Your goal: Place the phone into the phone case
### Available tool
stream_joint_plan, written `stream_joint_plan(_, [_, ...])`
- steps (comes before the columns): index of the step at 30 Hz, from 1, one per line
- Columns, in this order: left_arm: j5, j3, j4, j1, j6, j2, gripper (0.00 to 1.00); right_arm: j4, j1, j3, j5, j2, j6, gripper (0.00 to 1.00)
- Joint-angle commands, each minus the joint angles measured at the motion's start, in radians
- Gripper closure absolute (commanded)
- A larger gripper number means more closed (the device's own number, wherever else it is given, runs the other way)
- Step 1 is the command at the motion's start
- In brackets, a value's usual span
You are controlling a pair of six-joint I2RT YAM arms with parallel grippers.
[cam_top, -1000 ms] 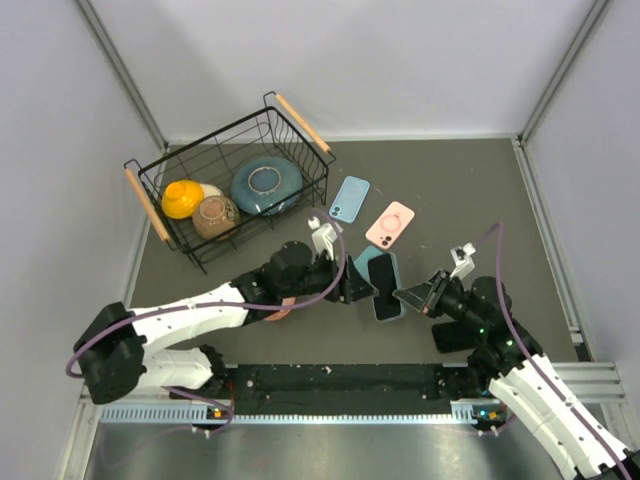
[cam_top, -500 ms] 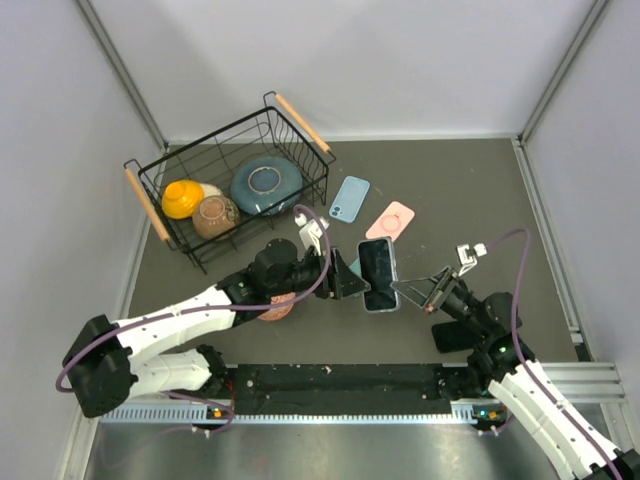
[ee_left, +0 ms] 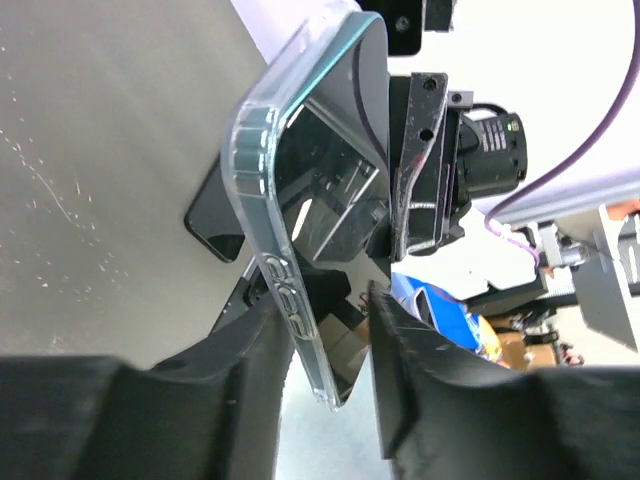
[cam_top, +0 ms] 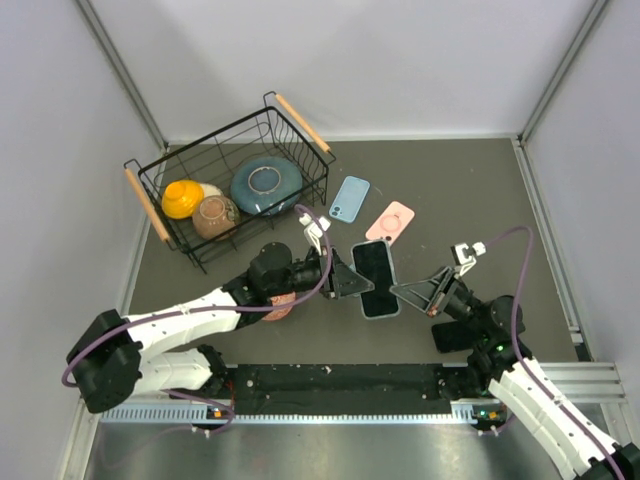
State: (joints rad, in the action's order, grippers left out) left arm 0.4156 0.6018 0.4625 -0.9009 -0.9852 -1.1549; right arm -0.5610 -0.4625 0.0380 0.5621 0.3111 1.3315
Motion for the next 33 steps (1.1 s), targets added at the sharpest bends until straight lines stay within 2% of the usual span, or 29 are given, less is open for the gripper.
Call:
stream_joint_plan(1, [0.049,-0.031,0.162,0.003,-0.015,-0.003,0.67,-0.052,-0.013,-0.041,0.028,0.0,-0.034,0.96])
stream_joint_plan(4, [0.087,-0.037,0.197,0.003,-0.004,0.001,0.81,0.012,-0.011,-0.014,0.039,-0.001,-0.081,0.89])
stream_joint_plan(6, [0.109,-0.04,0.221,0.003,0.002,0.003,0.86,0.029,-0.013,-0.007,0.041,0.0,-0.106,0.84])
stream_joint_plan(7, [0.127,-0.039,0.228,0.003,0.006,0.004,0.89,0.042,-0.011,0.006,0.042,0.0,-0.118,0.76])
stream_joint_plan(11, [0.164,-0.031,0.19,0.003,0.048,0.017,1.0,0.143,-0.011,0.057,0.044,0.003,-0.186,0.61])
stream_joint_plan(13, [0.178,-0.025,0.167,0.003,0.069,0.02,1.0,0.171,-0.011,0.088,0.035,0.014,-0.221,0.49])
stream_joint_plan(18, [0.268,-0.03,0.117,0.007,0.125,0.03,1.0,0.181,-0.011,0.146,0.041,0.089,-0.281,0.29])
stream_joint_plan(24, [0.301,-0.065,0.094,0.016,0.148,0.04,1.0,0.081,-0.011,0.212,0.108,0.239,-0.296,0.3])
stream_joint_plan(26, [0.302,-0.086,0.093,0.028,0.149,0.044,1.0,0.056,-0.011,0.23,0.124,0.259,-0.299,0.36])
stream_joint_plan(28, [0.313,-0.097,0.097,0.036,0.149,0.044,1.0,0.059,-0.01,0.247,0.13,0.279,-0.311,0.47])
stream_joint_plan(32, [0.336,-0.111,0.103,0.053,0.145,0.032,1.0,0.058,-0.011,0.258,0.131,0.292,-0.322,0.54])
stream_joint_plan(33, [0.339,-0.111,0.103,0.056,0.145,0.026,1.0,0.059,-0.01,0.258,0.13,0.292,-0.324,0.59])
